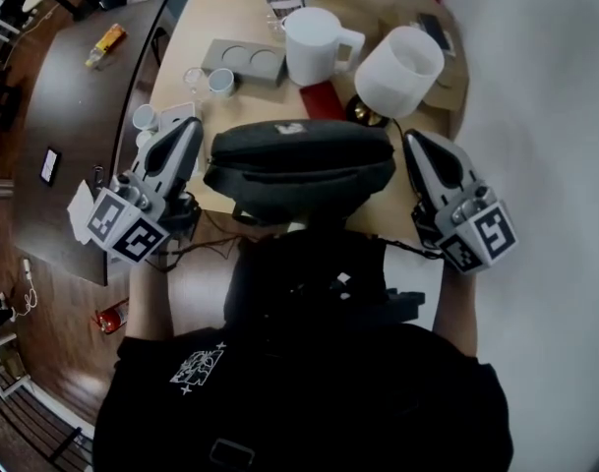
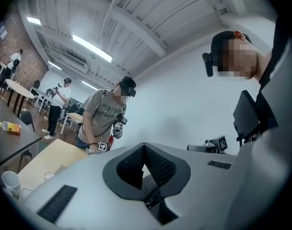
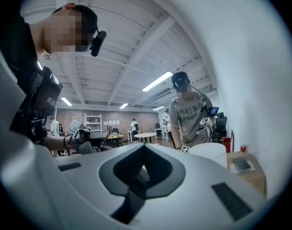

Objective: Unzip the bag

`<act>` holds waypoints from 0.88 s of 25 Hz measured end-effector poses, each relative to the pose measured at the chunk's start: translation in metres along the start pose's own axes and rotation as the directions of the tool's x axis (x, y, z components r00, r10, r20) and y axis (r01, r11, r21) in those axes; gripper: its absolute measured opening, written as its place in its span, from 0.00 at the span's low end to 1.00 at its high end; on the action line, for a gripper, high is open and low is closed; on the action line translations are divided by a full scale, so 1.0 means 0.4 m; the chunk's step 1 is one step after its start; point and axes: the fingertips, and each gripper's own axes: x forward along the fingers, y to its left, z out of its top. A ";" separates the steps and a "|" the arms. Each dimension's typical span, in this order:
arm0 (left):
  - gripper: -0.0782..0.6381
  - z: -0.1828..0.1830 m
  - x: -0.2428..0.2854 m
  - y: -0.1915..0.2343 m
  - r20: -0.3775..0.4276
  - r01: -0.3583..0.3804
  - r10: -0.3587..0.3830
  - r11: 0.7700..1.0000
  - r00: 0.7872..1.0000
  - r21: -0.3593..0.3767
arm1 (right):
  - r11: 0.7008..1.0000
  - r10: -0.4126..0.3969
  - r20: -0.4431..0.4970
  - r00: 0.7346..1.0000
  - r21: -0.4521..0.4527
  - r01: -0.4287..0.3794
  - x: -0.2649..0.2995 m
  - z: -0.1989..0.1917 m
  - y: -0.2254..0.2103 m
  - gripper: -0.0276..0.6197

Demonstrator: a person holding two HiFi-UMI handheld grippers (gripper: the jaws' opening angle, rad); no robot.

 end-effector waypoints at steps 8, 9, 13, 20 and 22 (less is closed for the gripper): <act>0.10 0.003 0.021 -0.023 -0.013 -0.004 0.005 0.996 1.000 0.088 | 0.998 0.034 0.030 0.999 -0.055 -0.033 0.042 0.052 0.064 0.07; 0.10 0.002 0.022 -0.026 -0.015 -0.002 0.004 0.996 1.000 0.095 | 0.997 0.036 0.024 0.999 -0.070 -0.034 0.044 0.052 0.067 0.07; 0.10 0.000 0.024 -0.027 -0.017 -0.005 0.007 0.993 1.000 0.116 | 0.995 0.021 0.013 1.000 -0.094 -0.020 0.050 0.051 0.072 0.07; 0.10 -0.006 0.043 -0.046 -0.031 0.009 -0.004 0.989 1.000 0.146 | 0.993 0.009 -0.005 1.000 -0.117 -0.009 0.059 0.050 0.072 0.07; 0.10 -0.009 0.045 -0.052 -0.035 0.009 -0.004 0.988 0.999 0.156 | 0.993 0.009 -0.006 1.000 -0.117 -0.009 0.065 0.051 0.075 0.07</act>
